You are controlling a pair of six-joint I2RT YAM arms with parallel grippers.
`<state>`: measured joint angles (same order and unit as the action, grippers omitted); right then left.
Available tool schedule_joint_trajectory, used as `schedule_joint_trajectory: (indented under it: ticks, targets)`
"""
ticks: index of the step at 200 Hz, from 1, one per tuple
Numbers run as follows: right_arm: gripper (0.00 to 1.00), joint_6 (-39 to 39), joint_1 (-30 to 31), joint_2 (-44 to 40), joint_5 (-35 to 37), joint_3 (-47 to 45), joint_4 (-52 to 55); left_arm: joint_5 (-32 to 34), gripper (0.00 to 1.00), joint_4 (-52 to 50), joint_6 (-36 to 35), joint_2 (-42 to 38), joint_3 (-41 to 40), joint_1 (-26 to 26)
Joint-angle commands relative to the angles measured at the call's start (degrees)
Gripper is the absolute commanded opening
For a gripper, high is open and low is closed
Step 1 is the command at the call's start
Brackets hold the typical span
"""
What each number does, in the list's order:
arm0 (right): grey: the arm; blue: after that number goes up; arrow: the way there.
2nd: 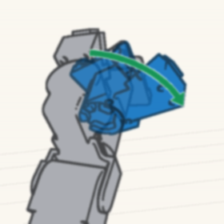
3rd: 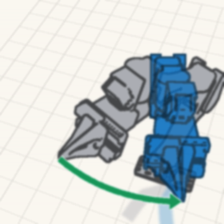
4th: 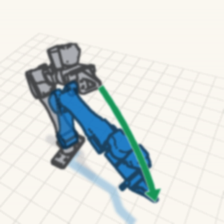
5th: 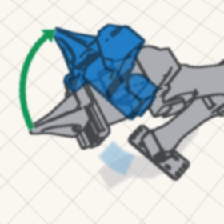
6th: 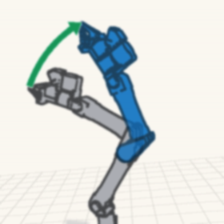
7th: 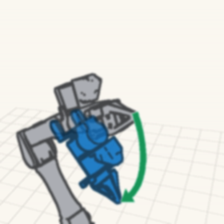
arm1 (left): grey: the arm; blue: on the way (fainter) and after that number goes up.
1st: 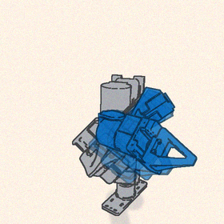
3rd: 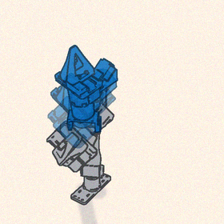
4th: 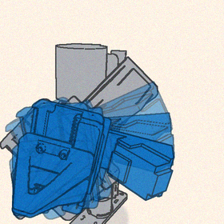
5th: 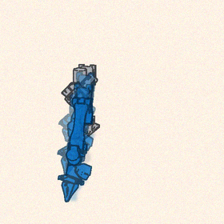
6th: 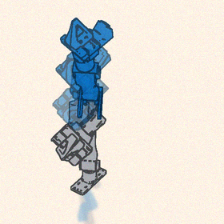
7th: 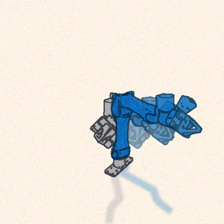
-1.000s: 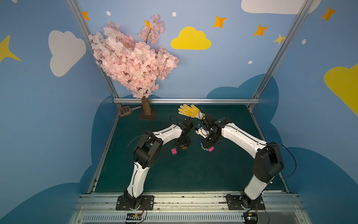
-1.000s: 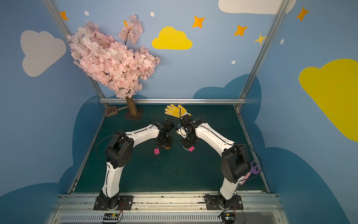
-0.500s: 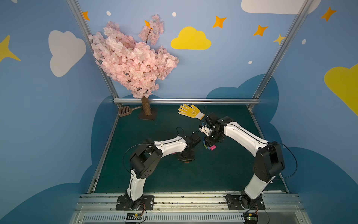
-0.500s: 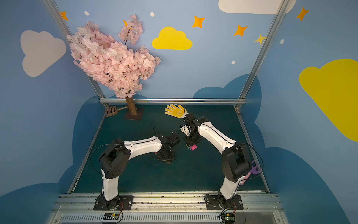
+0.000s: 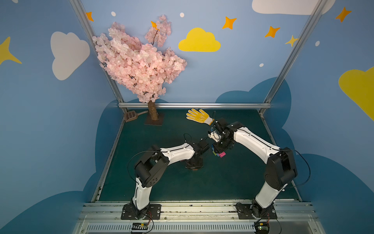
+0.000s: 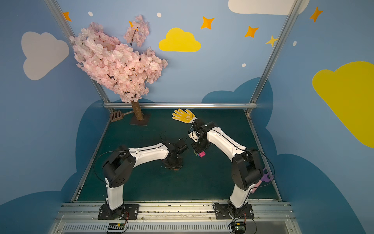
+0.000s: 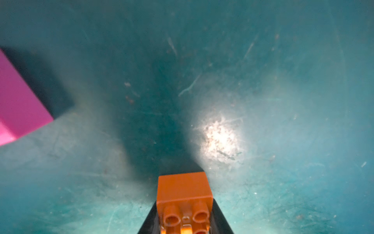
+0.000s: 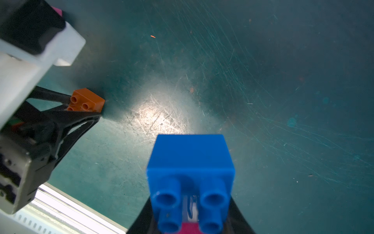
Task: Assemble the letter y with lego
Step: Move the lego brick at the center of the board.
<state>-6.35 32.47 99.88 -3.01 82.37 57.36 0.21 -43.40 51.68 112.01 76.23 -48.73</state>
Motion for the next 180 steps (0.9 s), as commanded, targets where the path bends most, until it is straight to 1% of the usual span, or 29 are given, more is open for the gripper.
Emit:
schedule_joint_trajectory:
  ticks: [1,15,31,43,44,49,56,65,92,117,153,180]
  targets:
    - [0.00,0.48,0.48,0.58,-0.42,0.56,1.17,-0.50,0.38,0.42,0.20,0.89,-1.78,-0.58]
    - [0.00,0.44,0.45,0.66,-0.50,0.44,1.08,-0.21,0.41,0.25,-0.30,0.67,-1.88,-0.56]
    - [0.00,0.46,0.46,0.83,-0.68,0.34,0.75,0.12,0.53,-0.18,-0.53,0.52,-1.80,-0.58]
    - [0.00,0.00,0.47,1.32,-1.16,0.46,0.53,0.30,0.64,-0.67,-0.70,0.24,-1.55,-0.58]
    - [0.00,-0.14,0.44,1.40,-1.27,0.43,0.51,0.30,0.67,-0.74,-0.70,0.24,-1.49,-0.58]
    - [0.00,-0.32,0.56,1.73,-1.44,0.60,0.54,0.48,0.70,-1.15,-0.70,0.04,-1.23,-0.58]
    - [0.00,-0.81,0.59,2.33,-1.48,0.87,0.64,0.71,0.74,-1.61,-0.87,-0.27,-0.68,-0.58]
    - [0.00,-1.70,0.82,3.38,-1.23,1.33,0.88,0.97,0.77,-2.45,-1.14,-0.79,0.22,-0.58]
    - [0.00,-3.99,1.77,6.76,0.72,2.24,1.27,2.03,0.79,-5.34,-1.83,-3.16,2.99,0.16]
    - [0.00,-5.47,3.30,8.64,3.04,1.68,0.30,1.47,0.79,-5.47,-2.36,-7.81,2.15,2.31]
    - [0.00,-5.91,4.18,9.06,3.71,0.19,-1.89,-0.04,0.80,-3.37,-3.83,-15.63,-3.27,7.39]
    - [0.00,-5.73,4.79,9.45,5.41,-1.13,-3.24,-1.74,0.80,-1.34,-5.02,-19.39,-8.22,11.18]
